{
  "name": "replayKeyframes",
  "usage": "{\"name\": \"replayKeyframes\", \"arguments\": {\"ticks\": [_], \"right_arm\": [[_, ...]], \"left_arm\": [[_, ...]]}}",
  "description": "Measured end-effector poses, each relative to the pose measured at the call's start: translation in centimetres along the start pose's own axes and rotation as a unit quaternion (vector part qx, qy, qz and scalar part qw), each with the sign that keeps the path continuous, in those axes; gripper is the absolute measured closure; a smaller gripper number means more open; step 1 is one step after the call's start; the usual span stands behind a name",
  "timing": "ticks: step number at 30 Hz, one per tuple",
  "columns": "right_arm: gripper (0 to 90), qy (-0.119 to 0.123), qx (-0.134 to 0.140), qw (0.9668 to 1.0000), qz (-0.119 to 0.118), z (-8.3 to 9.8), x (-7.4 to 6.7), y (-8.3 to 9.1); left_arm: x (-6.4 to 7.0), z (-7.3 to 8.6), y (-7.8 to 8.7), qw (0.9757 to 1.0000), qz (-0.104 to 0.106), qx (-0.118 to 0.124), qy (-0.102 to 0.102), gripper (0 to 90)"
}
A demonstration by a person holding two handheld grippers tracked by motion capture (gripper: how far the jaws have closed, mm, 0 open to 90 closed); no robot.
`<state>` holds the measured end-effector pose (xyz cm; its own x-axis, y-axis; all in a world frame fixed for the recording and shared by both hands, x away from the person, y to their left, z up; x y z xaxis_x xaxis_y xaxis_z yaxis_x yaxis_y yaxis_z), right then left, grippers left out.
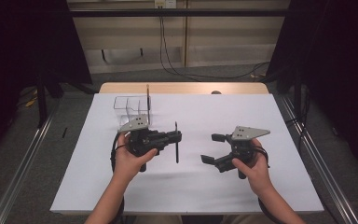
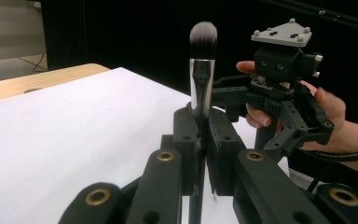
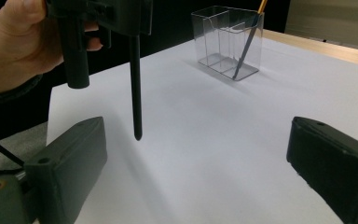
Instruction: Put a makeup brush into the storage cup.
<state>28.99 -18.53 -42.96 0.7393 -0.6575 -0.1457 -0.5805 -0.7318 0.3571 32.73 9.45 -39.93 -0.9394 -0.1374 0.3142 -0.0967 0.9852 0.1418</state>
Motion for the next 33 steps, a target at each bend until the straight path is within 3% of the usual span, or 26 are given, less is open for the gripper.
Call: {"name": "replayKeyframes", "arguments": {"ticks": [5, 13, 33], "right_arm": [[4.5, 0.008, -0.004, 0.9999, 0.006, 0.4, 0.3, 0.6], [4.4, -0.003, 0.0, 0.9998, 0.018, 1.0, 1.1, 1.6], [4.5, -0.003, 0.01, 0.9992, 0.04, 1.8, 2.2, 4.0]], "left_arm": [[-0.1, 0.0, 0.0, 1.0, -0.003, 0.0, -0.001, 83.6], [-0.2, 0.2, 0.2, 1.0, -0.008, 0.002, 0.001, 83.7], [-0.4, 0.1, 0.8, 0.9998, -0.016, 0.009, 0.0, 83.7]]}}
Point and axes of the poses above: each handheld gripper's, and its own axes: y roughly backward along the jaws, z roughly out of its underside, x roughly to its right, the point moved 2 cm from there along -y, roughly forward along the jaws, and after that the axes turned 9 degrees about z, right-handed, at the moved point
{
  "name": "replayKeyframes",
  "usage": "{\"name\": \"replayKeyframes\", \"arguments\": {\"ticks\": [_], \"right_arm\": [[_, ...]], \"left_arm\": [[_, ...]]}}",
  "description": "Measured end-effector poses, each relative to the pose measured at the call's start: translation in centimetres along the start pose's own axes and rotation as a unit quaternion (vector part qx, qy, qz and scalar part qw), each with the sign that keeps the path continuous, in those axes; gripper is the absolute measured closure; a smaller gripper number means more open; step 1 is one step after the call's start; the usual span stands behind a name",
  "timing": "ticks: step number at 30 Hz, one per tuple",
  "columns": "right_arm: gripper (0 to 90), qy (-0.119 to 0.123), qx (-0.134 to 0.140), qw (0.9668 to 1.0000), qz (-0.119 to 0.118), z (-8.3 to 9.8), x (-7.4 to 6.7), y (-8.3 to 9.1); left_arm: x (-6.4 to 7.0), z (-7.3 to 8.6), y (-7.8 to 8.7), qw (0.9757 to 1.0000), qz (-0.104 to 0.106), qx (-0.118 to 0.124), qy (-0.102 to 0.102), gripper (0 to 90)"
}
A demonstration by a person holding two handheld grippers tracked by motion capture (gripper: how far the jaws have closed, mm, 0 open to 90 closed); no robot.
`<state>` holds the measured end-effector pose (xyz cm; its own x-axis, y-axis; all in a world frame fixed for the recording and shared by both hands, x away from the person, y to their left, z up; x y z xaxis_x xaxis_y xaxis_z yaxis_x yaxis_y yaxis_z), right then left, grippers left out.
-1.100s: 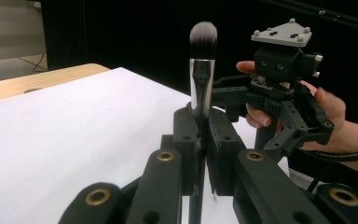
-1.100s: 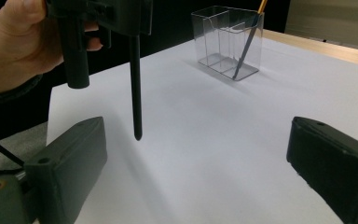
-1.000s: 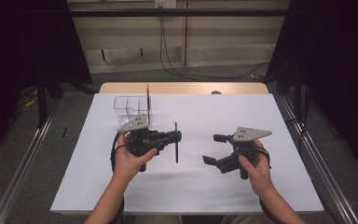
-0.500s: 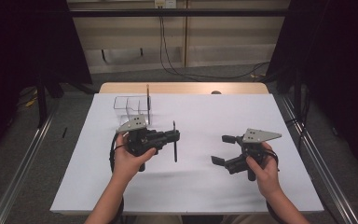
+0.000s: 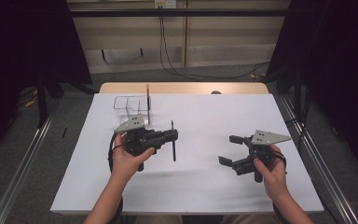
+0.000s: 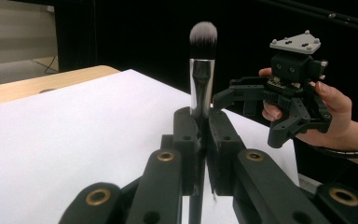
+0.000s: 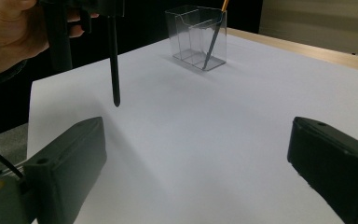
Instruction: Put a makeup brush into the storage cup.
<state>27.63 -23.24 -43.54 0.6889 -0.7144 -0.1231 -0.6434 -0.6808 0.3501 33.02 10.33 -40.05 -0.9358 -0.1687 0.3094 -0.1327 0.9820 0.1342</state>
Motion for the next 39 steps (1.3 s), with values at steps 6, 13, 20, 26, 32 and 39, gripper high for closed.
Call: {"name": "replayKeyframes", "arguments": {"ticks": [6, 13, 20, 26, 32, 39], "right_arm": [[4.5, 0.001, 0.001, 1.0, 0.004, 0.2, 0.2, 0.5], [4.4, 0.001, 0.0, 1.0, 0.006, 0.4, 0.4, 1.0], [4.4, 0.002, 0.001, 0.9999, 0.011, 0.7, 0.7, 1.7], [4.5, 0.002, 0.0, 0.9999, 0.014, 0.8, 0.8, 2.3], [4.5, 0.001, 0.001, 0.9998, 0.019, 1.1, 1.1, 3.0], [4.5, -0.003, 0.004, 0.9997, 0.025, 1.2, 1.4, 3.7]], "left_arm": [[0.0, 0.0, 0.2, 1.0, -0.001, 0.0, 0.0, 83.8], [0.0, 0.0, 0.3, 1.0, -0.001, 0.002, 0.001, 83.8], [0.0, 0.0, 0.3, 1.0, -0.003, 0.002, -0.001, 83.8], [0.0, 0.0, 0.3, 1.0, -0.003, 0.001, -0.001, 83.8], [0.0, 0.0, 0.4, 1.0, -0.003, 0.001, -0.003, 83.8], [0.1, 0.0, 0.4, 1.0, -0.004, 0.001, -0.004, 83.8]]}}
Point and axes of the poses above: each handheld gripper's, and its own axes: y roughly backward along the jaws, z roughly out of its underside, x roughly to its right, the point moved 2 cm from there along -y, roughly forward along the jaws, and after that the axes turned 9 degrees about z, right-handed, at the moved point
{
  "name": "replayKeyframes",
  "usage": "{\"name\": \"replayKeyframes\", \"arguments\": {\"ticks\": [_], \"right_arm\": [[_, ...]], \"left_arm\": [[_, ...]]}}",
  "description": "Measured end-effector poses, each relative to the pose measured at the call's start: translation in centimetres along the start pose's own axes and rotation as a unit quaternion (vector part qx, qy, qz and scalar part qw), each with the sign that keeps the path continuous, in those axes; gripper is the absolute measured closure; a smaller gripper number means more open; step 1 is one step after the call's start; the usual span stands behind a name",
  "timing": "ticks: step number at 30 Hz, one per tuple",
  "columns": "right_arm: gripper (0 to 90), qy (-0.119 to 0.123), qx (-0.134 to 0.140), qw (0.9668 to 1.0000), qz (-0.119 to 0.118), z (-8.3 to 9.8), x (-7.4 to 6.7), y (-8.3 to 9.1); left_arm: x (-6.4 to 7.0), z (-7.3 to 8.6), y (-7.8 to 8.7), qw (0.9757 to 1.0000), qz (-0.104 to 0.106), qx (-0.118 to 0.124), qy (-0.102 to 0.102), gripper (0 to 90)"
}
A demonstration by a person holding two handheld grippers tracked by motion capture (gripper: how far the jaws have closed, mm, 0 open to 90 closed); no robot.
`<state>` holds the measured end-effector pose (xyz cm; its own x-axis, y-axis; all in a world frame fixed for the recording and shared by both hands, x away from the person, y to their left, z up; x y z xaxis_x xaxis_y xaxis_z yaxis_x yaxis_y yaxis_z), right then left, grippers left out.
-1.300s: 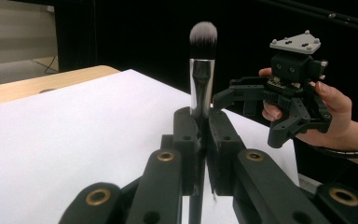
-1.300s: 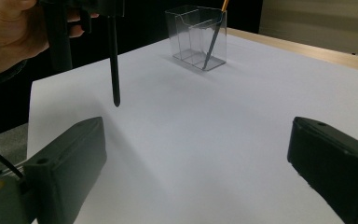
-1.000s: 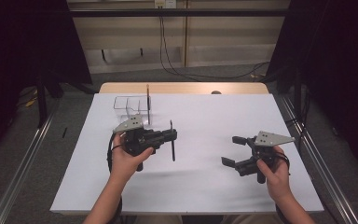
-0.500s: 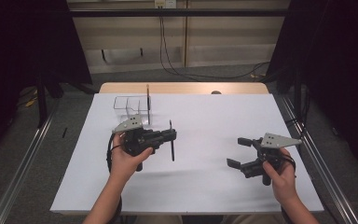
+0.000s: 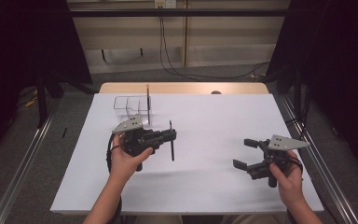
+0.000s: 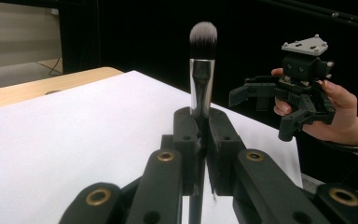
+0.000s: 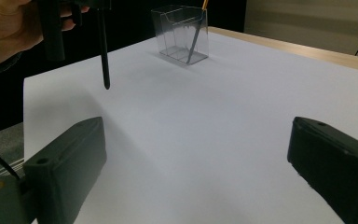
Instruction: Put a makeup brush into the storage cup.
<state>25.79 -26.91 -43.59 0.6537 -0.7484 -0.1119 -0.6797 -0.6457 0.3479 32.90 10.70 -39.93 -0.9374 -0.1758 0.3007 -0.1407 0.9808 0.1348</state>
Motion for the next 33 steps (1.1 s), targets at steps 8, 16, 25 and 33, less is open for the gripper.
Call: {"name": "replayKeyframes", "arguments": {"ticks": [8, 16, 25, 33], "right_arm": [[4.4, -0.004, 0.001, 1.0, 0.004, 0.4, 0.3, 0.6], [4.5, -0.007, 0.003, 0.9999, 0.008, 0.9, 0.8, 1.2], [4.5, -0.012, 0.011, 0.9998, 0.012, 1.3, 1.1, 1.8], [4.5, -0.012, 0.011, 0.9998, 0.015, 1.4, 1.3, 2.3]], "left_arm": [[0.0, -0.1, 0.2, 1.0, -0.002, 0.003, 0.0, 83.8], [-0.1, -0.1, 0.4, 1.0, -0.004, 0.003, -0.001, 83.8], [-0.2, -0.2, 0.6, 1.0, -0.007, 0.003, -0.004, 83.8], [-0.3, -0.3, 0.8, 0.9999, -0.01, 0.005, -0.001, 83.8]]}}
Point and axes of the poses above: each handheld gripper's, and its own axes: y roughly backward along the jaws, z roughly out of its underside, x roughly to its right, the point moved 2 cm from there along -y, roughly forward along the jaws, and after that the axes turned 9 degrees about z, right-handed, at the moved point
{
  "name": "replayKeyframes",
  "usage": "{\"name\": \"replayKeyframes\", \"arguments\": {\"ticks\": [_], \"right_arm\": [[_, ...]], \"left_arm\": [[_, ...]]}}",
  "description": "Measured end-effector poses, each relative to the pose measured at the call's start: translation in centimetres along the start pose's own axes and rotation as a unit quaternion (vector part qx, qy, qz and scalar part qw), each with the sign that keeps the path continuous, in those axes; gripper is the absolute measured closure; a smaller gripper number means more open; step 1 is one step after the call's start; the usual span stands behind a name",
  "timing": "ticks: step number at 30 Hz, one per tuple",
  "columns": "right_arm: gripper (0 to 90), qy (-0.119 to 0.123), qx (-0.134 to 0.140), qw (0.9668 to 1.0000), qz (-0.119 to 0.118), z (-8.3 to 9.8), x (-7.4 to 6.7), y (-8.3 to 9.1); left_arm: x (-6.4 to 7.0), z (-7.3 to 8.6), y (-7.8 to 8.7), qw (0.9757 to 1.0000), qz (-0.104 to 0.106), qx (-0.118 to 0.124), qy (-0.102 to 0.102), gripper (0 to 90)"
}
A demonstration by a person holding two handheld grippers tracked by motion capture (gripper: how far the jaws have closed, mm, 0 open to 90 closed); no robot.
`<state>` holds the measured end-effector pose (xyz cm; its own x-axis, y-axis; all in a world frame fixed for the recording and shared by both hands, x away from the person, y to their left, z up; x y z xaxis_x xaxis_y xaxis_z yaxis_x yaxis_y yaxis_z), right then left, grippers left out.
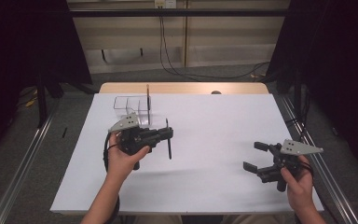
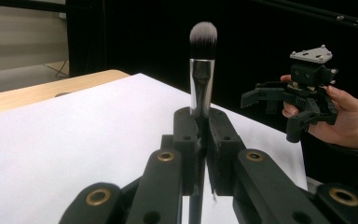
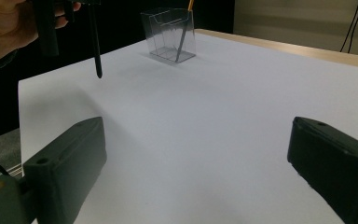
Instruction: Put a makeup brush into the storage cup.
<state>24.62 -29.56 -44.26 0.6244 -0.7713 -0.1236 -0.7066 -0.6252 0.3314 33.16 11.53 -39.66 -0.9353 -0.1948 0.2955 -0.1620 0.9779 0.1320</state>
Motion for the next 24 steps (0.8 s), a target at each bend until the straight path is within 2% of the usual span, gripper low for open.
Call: {"name": "replayKeyframes", "arguments": {"ticks": [24], "right_arm": [[4.5, 0.0, 0.006, 1.0, -0.001, 0.06, 0.13, 0.36]], "left_arm": [[-0.29, -0.95, 0.66, 1.0, -0.008, 0.001, -0.001, 83.8]]}}
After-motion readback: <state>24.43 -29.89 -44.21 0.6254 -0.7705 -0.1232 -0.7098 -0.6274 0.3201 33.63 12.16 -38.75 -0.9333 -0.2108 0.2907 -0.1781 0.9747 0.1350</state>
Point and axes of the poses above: each handheld gripper's, and its own axes: y roughly backward along the jaws, z roughly out of its underside, x roughly to its right, the point moved 2 cm from there along -y, roughly forward along the jaws, and after that the axes turned 9 degrees about z, right-handed, at the moved point
